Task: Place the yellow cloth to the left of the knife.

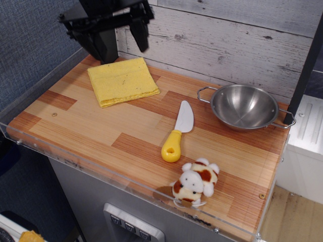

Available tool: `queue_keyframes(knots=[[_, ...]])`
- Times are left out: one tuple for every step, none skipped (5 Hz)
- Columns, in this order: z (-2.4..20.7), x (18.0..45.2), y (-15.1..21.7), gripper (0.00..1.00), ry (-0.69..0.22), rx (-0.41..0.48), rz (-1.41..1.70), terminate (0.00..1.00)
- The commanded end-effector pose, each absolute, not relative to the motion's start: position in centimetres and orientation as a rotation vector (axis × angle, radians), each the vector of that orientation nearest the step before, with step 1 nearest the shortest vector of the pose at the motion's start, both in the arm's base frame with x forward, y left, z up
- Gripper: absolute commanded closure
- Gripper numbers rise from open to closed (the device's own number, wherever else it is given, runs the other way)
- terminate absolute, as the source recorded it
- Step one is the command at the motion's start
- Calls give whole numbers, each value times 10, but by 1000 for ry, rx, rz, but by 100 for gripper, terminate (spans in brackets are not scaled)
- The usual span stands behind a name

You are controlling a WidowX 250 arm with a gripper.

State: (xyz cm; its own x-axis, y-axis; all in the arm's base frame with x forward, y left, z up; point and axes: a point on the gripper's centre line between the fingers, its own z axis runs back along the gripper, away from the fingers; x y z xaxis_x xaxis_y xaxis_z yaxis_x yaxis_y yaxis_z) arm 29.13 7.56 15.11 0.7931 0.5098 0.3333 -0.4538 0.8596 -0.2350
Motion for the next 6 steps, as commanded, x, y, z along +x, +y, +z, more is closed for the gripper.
queue_keyframes(knots=[[128, 308, 113, 0, -408, -126, 554, 0], [110, 320, 114, 0, -399, -136, 585, 0], [93, 332, 121, 0, -405, -114, 626, 0], [69, 339, 132, 0, -416, -120, 679, 0], [49, 348, 137, 0, -403, -138, 702, 0], [42, 358, 142, 0, -402, -145, 708, 0]])
